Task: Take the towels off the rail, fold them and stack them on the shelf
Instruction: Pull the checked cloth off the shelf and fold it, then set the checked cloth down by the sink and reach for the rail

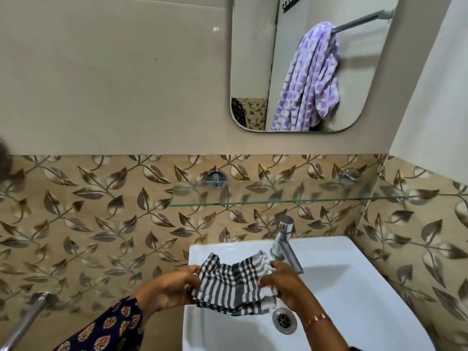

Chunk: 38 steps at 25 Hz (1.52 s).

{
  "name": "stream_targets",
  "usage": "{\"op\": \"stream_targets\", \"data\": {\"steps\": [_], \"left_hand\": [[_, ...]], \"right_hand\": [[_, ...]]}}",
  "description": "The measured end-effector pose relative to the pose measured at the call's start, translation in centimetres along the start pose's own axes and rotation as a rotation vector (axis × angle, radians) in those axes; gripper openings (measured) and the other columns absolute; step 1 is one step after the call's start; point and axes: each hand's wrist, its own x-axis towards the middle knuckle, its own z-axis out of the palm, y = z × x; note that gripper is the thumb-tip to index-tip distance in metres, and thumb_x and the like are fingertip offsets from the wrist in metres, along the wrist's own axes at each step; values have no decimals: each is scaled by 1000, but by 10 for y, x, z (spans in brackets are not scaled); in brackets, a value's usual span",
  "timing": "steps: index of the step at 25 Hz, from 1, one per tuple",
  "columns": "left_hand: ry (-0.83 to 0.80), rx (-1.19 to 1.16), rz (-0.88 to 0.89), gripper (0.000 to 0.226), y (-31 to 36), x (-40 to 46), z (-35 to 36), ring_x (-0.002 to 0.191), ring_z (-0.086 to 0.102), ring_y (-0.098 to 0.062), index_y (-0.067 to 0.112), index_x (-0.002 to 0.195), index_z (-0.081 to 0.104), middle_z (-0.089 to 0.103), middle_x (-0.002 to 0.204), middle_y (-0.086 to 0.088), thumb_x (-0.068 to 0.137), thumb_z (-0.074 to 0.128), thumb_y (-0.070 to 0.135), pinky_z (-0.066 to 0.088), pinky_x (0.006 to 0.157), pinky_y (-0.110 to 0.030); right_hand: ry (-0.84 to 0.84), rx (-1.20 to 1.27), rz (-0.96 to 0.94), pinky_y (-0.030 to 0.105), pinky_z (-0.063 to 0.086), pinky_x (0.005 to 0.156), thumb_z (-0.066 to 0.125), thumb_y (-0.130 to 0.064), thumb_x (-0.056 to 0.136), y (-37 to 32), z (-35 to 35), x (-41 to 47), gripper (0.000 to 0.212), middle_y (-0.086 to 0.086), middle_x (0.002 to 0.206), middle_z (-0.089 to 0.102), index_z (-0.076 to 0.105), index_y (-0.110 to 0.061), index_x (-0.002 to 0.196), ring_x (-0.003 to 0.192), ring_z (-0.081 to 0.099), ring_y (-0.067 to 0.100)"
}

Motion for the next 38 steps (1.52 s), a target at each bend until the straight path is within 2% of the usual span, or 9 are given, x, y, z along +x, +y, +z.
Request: {"op": "stream_targets", "data": {"steps": [10, 14, 17, 21, 25, 29, 31, 33, 38], "left_hand": [[567, 176, 199, 44, -3, 95, -63, 79, 58, -32, 11, 100, 50, 58, 93, -19, 73, 47, -23, 51, 58, -37], [886, 718, 426, 46, -8, 104, -56, 111, 51, -28, 9, 121, 52, 55, 119, -14, 77, 57, -4, 41, 90, -31], [715, 1118, 706, 43, -14, 110, -40, 101, 48, -6, 13, 119, 55, 60, 111, -1, 78, 45, 4, 31, 92, -15], [484, 1556, 539, 52, -30, 143, -40, 89, 71, -15, 16, 93, 73, 74, 97, 0, 65, 37, 41, 17, 108, -22], [411, 1704, 440, 81, -41, 152, -74, 108, 54, -16, 17, 96, 74, 73, 105, 2, 82, 14, 69, 6, 113, -35], [316, 1815, 475, 94, -40, 142, -85, 104, 67, -21, 16, 93, 76, 74, 103, -2, 73, 10, 79, -11, 115, -38], [265, 1853, 485, 92, -32, 137, -82, 134, 37, -27, 16, 98, 74, 73, 104, -3, 73, 11, 79, -10, 115, -38], [231, 1852, 526, 86, -23, 134, -71, 145, 4, -21, 19, 113, 61, 66, 120, 0, 74, 15, 80, -5, 114, -33], [120, 1804, 683, 91, -3, 116, -9, 137, 30, -5, 19, 147, 5, 60, 128, 8, 79, 22, 77, 9, 107, -21]], "right_hand": [[356, -336, -242, 29, 46, 75, 56, 9, 79, -2, 48, 96, 35, 11, 103, 65, 57, -12, 106, 100, 61, 29], [609, -904, -399, 36, 48, 88, 57, 9, 73, 26, 63, 100, 52, 20, 115, 62, 55, -8, 123, 104, 60, 33], [508, -1159, -601, 35, 44, 92, 45, -14, 68, 37, 84, 99, 44, 10, 106, 71, 65, -13, 107, 101, 61, 25], [173, -1335, -442, 30, 18, 105, 39, -38, 78, 42, 92, 103, 44, -6, 111, 70, 70, -24, 105, 102, 68, 13], [104, -1398, -328, 25, 7, 106, 12, -58, 90, 52, 75, 108, 68, -11, 118, 67, 66, -26, 114, 107, 64, 6], [103, -1391, -333, 26, 3, 109, 18, -68, 85, 54, 70, 109, 72, -7, 120, 67, 65, -23, 117, 108, 64, 8], [144, -1378, -353, 28, 4, 109, 32, -69, 79, 45, 69, 103, 68, -6, 117, 69, 66, -22, 115, 107, 65, 10], [217, -1377, -421, 29, 7, 110, 38, -67, 73, 39, 64, 89, 68, -5, 117, 69, 65, -21, 115, 109, 64, 12], [323, -1512, -583, 34, 15, 112, 24, -56, 92, 39, 35, 35, 64, 2, 125, 64, 62, -14, 120, 124, 50, 18]]}}
